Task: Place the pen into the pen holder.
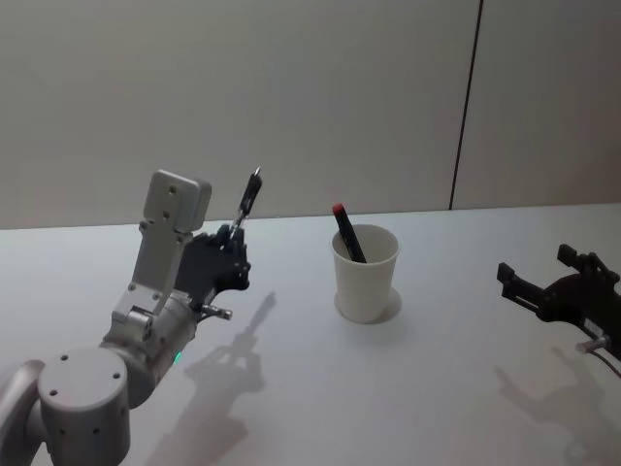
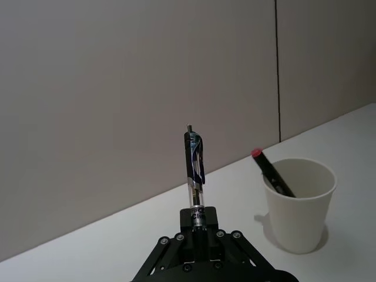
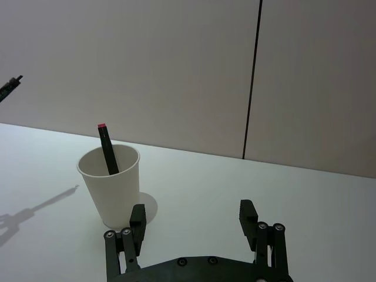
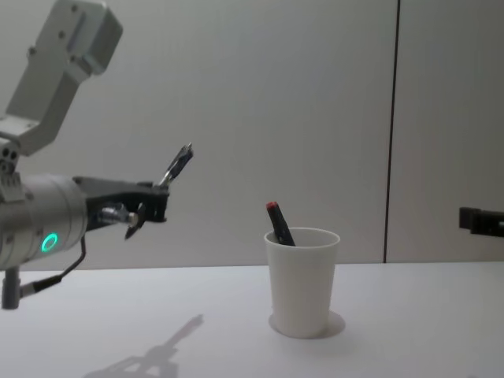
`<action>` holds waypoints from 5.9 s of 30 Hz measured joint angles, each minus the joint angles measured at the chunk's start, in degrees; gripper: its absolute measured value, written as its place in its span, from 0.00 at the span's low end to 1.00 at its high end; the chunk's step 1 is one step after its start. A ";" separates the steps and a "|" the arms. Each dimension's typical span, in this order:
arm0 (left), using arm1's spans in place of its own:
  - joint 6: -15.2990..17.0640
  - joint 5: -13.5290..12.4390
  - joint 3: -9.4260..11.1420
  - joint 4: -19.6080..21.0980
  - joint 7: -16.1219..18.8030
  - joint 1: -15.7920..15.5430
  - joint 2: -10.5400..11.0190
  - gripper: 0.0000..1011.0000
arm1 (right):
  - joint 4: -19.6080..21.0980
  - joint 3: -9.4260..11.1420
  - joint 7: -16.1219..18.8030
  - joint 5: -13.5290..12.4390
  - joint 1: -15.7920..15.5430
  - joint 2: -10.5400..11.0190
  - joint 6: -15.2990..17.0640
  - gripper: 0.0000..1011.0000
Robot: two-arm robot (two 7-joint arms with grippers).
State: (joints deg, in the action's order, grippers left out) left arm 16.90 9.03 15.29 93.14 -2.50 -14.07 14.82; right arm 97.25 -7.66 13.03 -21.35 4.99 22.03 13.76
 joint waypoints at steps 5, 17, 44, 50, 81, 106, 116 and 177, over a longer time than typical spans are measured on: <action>-3.95 -0.05 -0.13 -0.46 -4.07 -0.41 0.36 0.13 | 0.00 0.00 0.00 0.00 0.00 0.00 0.00 0.99; -10.47 1.30 -0.36 -1.99 -14.51 -1.88 1.02 0.13 | 0.00 0.00 0.00 0.00 0.00 0.00 0.00 0.99; -14.79 3.56 1.49 -6.79 -37.68 -6.63 0.43 0.13 | 0.00 0.00 0.00 0.00 0.00 0.00 0.00 0.99; -14.84 2.84 2.65 -7.95 -40.81 -7.34 -0.21 0.13 | 0.00 0.00 0.00 0.00 0.00 0.00 0.00 0.99; -14.84 1.81 5.24 -10.20 -45.43 -8.48 -1.60 0.13 | 0.00 -0.01 0.18 0.09 -0.03 0.01 -0.44 0.99; -14.84 1.76 5.44 -10.38 -45.77 -8.57 -1.70 0.13 | -0.61 1.36 10.40 -8.82 -2.72 1.93 -8.14 0.99; -14.84 1.76 5.44 -10.38 -45.81 -8.57 -1.70 0.13 | -1.00 2.36 16.16 -14.11 -4.43 3.48 -10.08 0.99; -14.85 1.76 5.44 -10.38 -45.80 -8.57 -1.70 0.13 | 7.35 -2.09 5.99 -29.10 -8.72 -1.93 -7.85 0.99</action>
State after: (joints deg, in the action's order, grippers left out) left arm 2.05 10.79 20.73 82.76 -48.30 -22.64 13.12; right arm 104.60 -9.75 19.02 -50.45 -3.73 20.10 5.91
